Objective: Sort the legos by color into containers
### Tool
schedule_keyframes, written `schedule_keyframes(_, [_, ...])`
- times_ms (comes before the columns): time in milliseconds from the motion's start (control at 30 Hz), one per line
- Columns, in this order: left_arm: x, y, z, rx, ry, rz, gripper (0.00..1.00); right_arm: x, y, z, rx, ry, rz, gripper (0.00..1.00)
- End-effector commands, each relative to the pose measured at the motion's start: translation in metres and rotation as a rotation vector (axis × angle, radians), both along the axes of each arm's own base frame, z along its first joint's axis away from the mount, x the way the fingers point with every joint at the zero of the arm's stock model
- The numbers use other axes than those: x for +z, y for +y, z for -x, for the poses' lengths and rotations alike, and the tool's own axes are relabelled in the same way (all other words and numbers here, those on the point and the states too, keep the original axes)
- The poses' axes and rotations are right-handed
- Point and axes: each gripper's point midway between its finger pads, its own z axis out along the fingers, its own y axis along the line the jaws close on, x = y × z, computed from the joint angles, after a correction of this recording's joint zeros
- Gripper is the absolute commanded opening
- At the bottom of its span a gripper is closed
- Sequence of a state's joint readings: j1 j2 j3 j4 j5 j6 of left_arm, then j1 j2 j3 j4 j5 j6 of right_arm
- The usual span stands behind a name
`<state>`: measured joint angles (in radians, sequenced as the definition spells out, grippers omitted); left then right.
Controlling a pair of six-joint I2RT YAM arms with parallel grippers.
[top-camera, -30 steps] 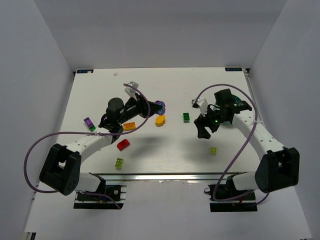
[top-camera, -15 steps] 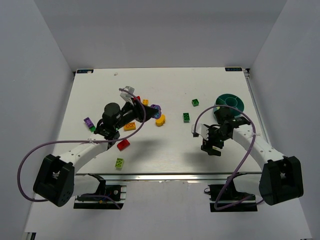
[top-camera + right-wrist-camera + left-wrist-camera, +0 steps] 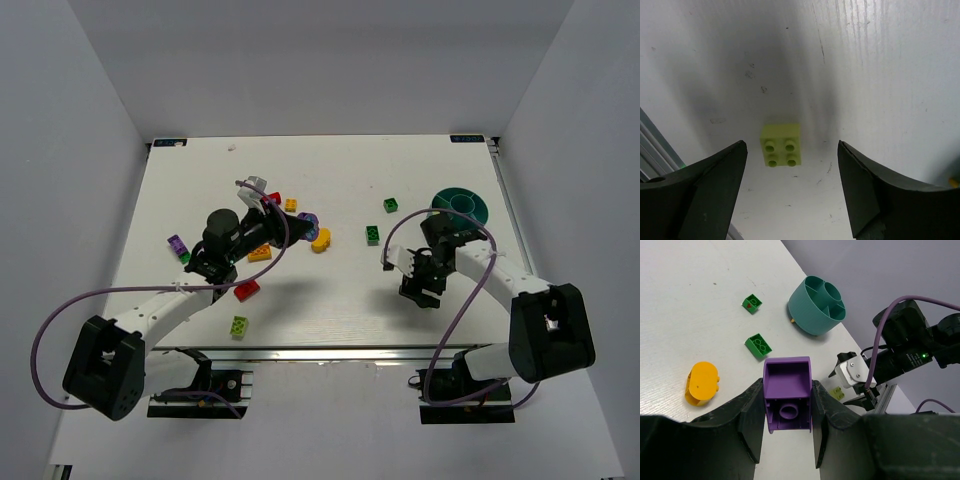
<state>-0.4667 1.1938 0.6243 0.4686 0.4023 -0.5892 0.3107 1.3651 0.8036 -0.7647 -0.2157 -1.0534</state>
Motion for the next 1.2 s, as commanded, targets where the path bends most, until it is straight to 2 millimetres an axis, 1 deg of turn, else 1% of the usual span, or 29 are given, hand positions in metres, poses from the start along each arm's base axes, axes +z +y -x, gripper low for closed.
schedule_keyframes(0, [0.008,0.001,-0.002,0.003,-0.031,-0.002,0.0,-0.003,0.0,0.001,0.013,0.011,0.021,0.78])
schedule_keyframes(100, [0.007,0.0,-0.002,0.0,-0.026,0.0,0.0,-0.009,-0.004,0.005,0.022,0.024,0.051,0.75])
schedule_keyframes(300, [0.007,0.001,-0.003,0.008,-0.022,0.003,0.0,-0.02,-0.008,0.005,0.044,0.011,0.087,0.71])
schedule_keyframes(400, [0.008,0.001,-0.003,0.01,-0.022,0.001,0.0,-0.022,-0.009,0.004,0.046,0.008,0.094,0.67])
schedule_keyframes(500, [0.009,0.002,-0.004,0.014,-0.023,0.002,0.0,-0.021,-0.008,0.003,0.048,0.003,0.088,0.6])
schedule_keyframes(600, [0.009,0.001,-0.004,0.014,-0.022,0.001,0.0,-0.017,-0.003,0.001,0.048,0.007,0.068,0.42])
schedule_keyframes(633, [0.009,0.001,-0.004,0.014,-0.022,0.001,0.0,-0.015,-0.001,0.0,0.047,0.005,0.059,0.31])
schedule_keyframes(667, [0.01,0.001,-0.004,0.014,-0.024,0.003,0.0,-0.008,0.004,-0.004,0.04,-0.007,0.036,0.24])
schedule_keyframes(700, [0.01,0.001,-0.004,0.014,-0.023,0.004,0.0,-0.004,0.008,-0.008,0.038,-0.017,0.019,0.24])
schedule_keyframes(733, [0.01,0.001,-0.004,0.016,-0.024,0.003,0.0,0.001,0.011,-0.011,0.032,-0.025,-0.002,0.2])
schedule_keyframes(767, [0.012,0.001,-0.005,0.016,-0.027,0.006,0.0,0.014,0.019,-0.021,0.026,-0.055,-0.032,0.19])
schedule_keyframes(833, [0.012,0.001,-0.005,0.016,-0.026,0.007,0.0,0.034,0.035,-0.031,-0.025,-0.061,-0.129,0.15])
schedule_keyframes(867, [0.013,0.001,-0.005,0.014,-0.027,0.008,0.0,0.054,0.044,-0.046,-0.044,-0.098,-0.177,0.13])
schedule_keyframes(900, [0.013,0.001,-0.005,0.016,-0.027,0.01,0.0,0.066,0.051,-0.052,-0.089,-0.089,-0.237,0.11])
schedule_keyframes(933, [0.014,0.001,-0.005,0.014,-0.028,0.01,0.0,0.076,0.055,-0.061,-0.11,-0.099,-0.274,0.06])
schedule_keyframes(967, [0.014,0.001,-0.005,0.016,-0.028,0.01,0.0,0.087,0.058,-0.07,-0.133,-0.114,-0.307,0.03])
schedule_keyframes(1000, [0.015,0.001,-0.005,0.014,-0.03,0.011,0.0,0.106,0.06,-0.087,-0.161,-0.145,-0.359,0.0])
schedule_keyframes(1067, [0.015,0.001,-0.005,0.016,-0.032,0.009,0.0,0.124,0.059,-0.104,-0.2,-0.171,-0.414,0.0])
schedule_keyframes(1100, [0.016,0.001,-0.005,0.014,-0.035,0.009,0.0,0.128,0.054,-0.115,-0.225,-0.18,-0.433,0.0])
schedule_keyframes(1133, [0.016,0.001,-0.005,0.016,-0.035,0.009,0.0,0.14,0.052,-0.127,-0.229,-0.218,-0.447,0.01])
schedule_keyframes(1167, [0.015,0.002,-0.005,0.016,-0.033,0.008,0.0,0.144,0.048,-0.135,-0.218,-0.24,-0.443,0.02])
